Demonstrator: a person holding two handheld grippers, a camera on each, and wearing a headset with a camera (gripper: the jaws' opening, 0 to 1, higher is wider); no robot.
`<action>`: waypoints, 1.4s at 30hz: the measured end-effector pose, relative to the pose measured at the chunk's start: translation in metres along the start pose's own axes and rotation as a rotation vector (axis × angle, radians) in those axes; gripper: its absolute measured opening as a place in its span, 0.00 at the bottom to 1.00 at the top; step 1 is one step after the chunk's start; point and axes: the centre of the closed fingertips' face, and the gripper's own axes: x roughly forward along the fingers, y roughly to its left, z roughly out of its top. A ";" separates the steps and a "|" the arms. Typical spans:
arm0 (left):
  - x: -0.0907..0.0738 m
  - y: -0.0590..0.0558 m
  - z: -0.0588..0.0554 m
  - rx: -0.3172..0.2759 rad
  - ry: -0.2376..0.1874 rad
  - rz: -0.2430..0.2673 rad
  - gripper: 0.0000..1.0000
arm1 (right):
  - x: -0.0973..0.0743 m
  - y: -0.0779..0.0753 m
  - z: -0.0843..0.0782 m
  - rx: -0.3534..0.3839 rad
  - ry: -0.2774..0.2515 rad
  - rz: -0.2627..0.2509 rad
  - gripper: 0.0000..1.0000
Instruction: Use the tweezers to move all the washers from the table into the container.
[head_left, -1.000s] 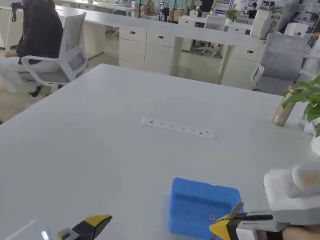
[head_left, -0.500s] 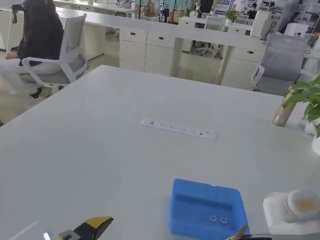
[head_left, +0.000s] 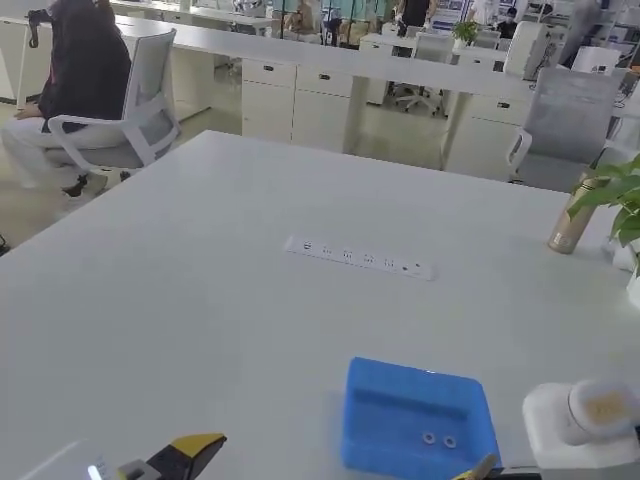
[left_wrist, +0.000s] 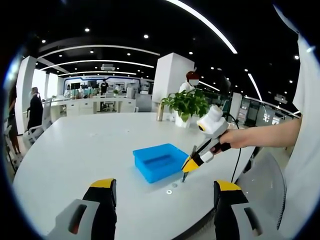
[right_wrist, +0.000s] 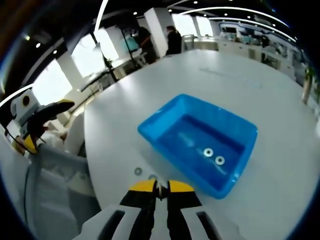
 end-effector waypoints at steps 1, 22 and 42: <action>0.000 0.000 0.000 0.001 0.000 0.000 0.81 | 0.000 0.002 -0.001 -0.014 0.009 -0.003 0.04; 0.000 0.001 -0.001 0.001 0.004 -0.003 0.79 | 0.001 0.012 -0.005 -0.155 0.113 -0.009 0.04; 0.001 0.001 -0.002 0.003 0.005 -0.006 0.78 | 0.013 0.021 0.003 -0.194 0.145 0.018 0.04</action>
